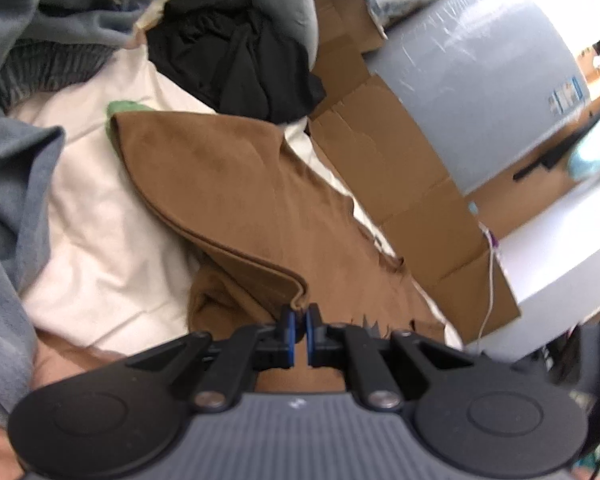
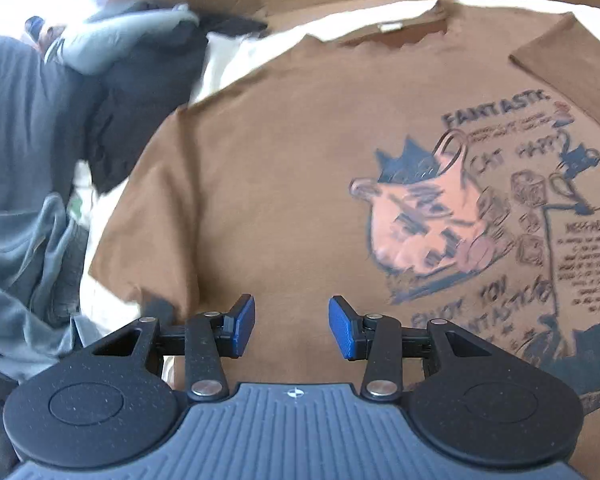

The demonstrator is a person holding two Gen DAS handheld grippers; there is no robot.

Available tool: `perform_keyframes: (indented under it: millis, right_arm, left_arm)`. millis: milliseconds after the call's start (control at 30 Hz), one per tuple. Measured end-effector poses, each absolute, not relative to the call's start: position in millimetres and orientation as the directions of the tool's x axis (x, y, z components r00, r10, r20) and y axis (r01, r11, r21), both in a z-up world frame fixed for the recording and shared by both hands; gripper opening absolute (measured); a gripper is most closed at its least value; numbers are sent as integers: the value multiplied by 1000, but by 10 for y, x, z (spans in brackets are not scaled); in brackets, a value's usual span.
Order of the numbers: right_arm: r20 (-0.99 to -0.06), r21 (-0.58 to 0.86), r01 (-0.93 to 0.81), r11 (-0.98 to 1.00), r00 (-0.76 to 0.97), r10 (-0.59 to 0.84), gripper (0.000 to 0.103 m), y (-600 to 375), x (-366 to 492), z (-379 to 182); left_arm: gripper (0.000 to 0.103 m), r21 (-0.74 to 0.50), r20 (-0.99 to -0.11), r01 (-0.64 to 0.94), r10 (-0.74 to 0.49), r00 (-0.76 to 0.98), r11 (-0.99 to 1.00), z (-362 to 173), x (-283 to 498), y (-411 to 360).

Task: Fold clothes

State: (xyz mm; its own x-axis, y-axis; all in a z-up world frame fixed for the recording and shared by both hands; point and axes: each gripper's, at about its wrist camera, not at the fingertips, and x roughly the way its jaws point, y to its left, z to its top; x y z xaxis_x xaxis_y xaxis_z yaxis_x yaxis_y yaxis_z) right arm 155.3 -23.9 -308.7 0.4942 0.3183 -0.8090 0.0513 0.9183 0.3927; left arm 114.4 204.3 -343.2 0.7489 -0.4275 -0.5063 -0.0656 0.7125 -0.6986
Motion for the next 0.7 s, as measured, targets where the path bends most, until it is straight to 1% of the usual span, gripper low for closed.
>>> perform_keyframes:
  millis: [167, 333, 367, 500, 567, 667, 700]
  right_arm:
    - [-803, 364, -17, 931, 500, 323, 48, -127, 1588, -3040]
    - [-800, 357, -82, 931, 487, 350, 49, 57, 1631, -3009]
    - [-800, 355, -84, 931, 487, 349, 49, 72, 1632, -3000]
    - [-803, 347, -73, 935, 492, 337, 50, 90, 1663, -2999]
    - [-805, 345, -66, 936, 493, 332, 50, 77, 1666, -3006]
    - [-806, 343, -62, 937, 493, 328, 50, 65, 1658, -3016]
    - [-807, 342, -61, 938, 492, 327, 50, 64, 1651, -3020]
  left_arm:
    - [6, -583, -583, -8, -412, 700, 813, -3460, 1205, 1841]
    - [10, -525, -660, 5, -410, 630, 851, -3541, 1227, 1737]
    - [10, -529, -661, 3, -413, 627, 849, -3535, 1205, 1751]
    - [17, -543, -659, -12, -417, 626, 840, -3441, 1100, 1873]
    - [18, -545, -660, -25, -410, 629, 838, -3386, 1052, 1959]
    - [20, -569, -652, -117, -359, 668, 814, -3281, 1016, 2165]
    - [25, -580, -645, -155, -334, 687, 800, -3246, 1014, 2255]
